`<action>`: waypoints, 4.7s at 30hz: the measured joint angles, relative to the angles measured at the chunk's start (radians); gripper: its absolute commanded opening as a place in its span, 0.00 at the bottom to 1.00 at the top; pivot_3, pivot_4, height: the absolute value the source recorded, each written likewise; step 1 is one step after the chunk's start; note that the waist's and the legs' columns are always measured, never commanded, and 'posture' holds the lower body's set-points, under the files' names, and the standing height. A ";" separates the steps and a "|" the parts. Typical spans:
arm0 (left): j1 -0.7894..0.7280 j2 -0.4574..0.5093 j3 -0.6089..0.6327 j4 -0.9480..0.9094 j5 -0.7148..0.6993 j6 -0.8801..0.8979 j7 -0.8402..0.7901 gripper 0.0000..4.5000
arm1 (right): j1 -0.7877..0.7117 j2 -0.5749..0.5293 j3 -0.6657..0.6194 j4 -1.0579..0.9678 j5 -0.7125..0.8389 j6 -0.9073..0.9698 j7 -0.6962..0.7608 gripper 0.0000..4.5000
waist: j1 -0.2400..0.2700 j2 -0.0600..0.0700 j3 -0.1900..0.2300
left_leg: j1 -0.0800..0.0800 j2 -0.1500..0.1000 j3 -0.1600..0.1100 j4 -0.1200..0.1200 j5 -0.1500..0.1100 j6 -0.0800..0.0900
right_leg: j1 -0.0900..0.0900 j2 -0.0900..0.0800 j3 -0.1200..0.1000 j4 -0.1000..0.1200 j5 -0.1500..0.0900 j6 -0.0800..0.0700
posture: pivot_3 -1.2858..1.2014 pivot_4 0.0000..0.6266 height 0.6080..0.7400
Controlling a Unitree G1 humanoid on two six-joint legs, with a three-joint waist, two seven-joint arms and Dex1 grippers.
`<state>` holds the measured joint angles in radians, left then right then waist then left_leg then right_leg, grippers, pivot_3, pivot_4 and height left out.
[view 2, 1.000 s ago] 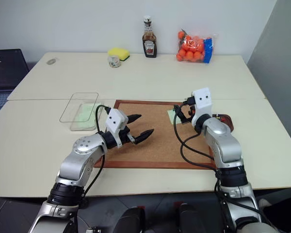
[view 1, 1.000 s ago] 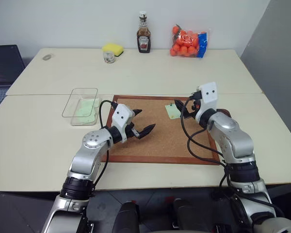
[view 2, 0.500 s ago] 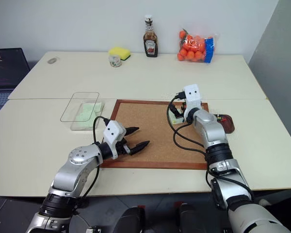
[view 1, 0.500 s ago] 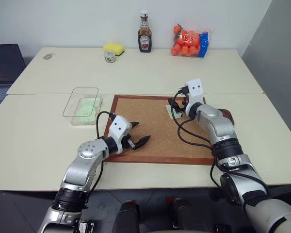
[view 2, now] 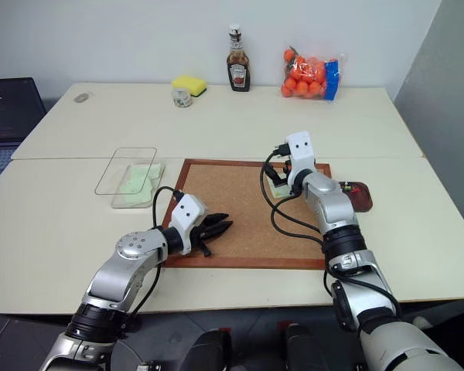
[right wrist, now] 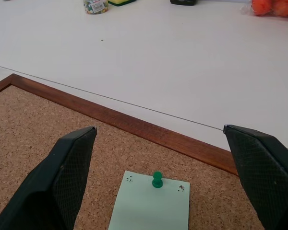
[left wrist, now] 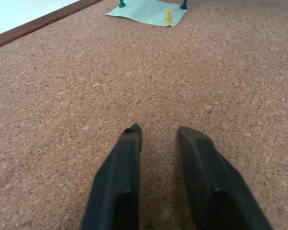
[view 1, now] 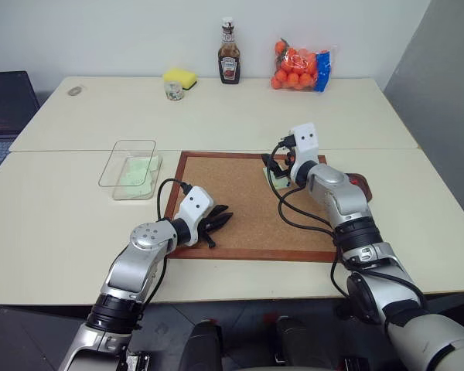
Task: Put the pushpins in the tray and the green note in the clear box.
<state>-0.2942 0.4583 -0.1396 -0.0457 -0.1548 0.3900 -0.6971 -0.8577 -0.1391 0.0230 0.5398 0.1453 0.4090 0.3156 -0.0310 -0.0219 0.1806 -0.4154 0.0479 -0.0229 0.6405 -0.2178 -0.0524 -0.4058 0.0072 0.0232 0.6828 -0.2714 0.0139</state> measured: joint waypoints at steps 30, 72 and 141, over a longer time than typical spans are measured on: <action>0.010 -0.001 -0.003 -0.037 0.004 0.041 0.032 0.03 | -0.149 0.029 -0.004 0.437 -0.067 -0.200 -0.012 0.22 | -0.001 0.000 0.000 | 0.000 0.000 0.000 -0.001 0.000 0.000 | 0.000 0.000 0.001 -0.001 0.000 0.000 | 0.52 0.24 1.00; 0.037 -0.004 -0.030 -0.084 0.012 0.057 0.029 0.03 | 0.213 -0.068 -0.113 -0.454 0.034 -0.014 -0.013 0.02 | 0.009 0.002 -0.001 | 0.000 -0.001 0.000 -0.003 0.000 0.000 | 0.001 -0.002 0.000 -0.002 -0.001 0.001 | 0.52 0.24 1.00; 0.026 0.009 -0.030 -0.068 0.024 0.056 -0.014 0.03 | 0.429 -0.036 0.052 -0.450 -0.059 0.002 -0.105 0.53 | 0.005 0.004 -0.004 | 0.008 -0.001 0.011 -0.008 0.000 0.000 | 0.001 -0.001 0.016 -0.002 -0.002 0.007 | 0.52 0.24 1.00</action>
<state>-0.2682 0.4676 -0.1691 -0.1135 -0.1305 0.4459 -0.7108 -0.4290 -0.1754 0.0750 0.0903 0.0863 0.4113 0.2103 -0.0264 -0.0175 0.1766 -0.4072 0.0468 -0.0114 0.6328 -0.2179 -0.0522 -0.4048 0.0067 0.0393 0.6804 -0.2738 0.0210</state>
